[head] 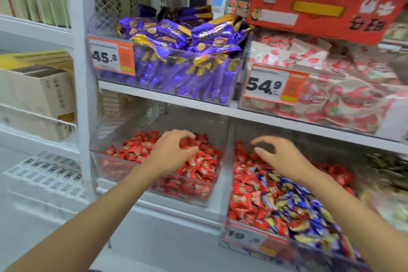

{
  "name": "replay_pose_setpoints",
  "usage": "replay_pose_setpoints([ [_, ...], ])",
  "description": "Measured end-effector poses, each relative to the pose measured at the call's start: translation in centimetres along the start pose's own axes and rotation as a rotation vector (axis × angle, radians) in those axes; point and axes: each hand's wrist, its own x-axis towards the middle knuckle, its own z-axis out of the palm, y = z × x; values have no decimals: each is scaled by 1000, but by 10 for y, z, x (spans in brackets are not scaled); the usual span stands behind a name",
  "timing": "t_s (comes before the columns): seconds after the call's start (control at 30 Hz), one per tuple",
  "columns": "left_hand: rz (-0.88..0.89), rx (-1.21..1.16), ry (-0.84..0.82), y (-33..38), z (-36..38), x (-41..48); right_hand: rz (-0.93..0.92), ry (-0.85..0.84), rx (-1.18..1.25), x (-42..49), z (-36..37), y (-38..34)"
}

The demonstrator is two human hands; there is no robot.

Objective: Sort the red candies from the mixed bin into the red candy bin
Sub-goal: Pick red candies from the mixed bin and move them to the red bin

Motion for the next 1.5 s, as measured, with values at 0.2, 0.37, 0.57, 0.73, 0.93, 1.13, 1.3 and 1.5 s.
replay_pose_setpoints([
  [0.2,335,-2,-114,116,72,-7,200,72,-32,-92,-60,89],
  [0.37,361,110,-509,154,138,-11,253,-23,34,-130,-71,133],
  [0.57,388,149,-565,147,154,-10,276,-474,-46,-140,-78,123],
  [0.73,320,12,-447,150,146,-7,280,-290,151,-144,-64,125],
  [0.93,251,-167,-312,149,133,-10,270,14,281,-129,-65,123],
  [1.13,223,-176,-273,150,126,-9,319,33,440,-118,-71,121],
  [1.3,232,-139,-317,150,124,-9,374,112,417,-109,-67,129],
  [1.5,196,-71,-299,153,139,-2,406,-11,153,-85,-54,145],
])
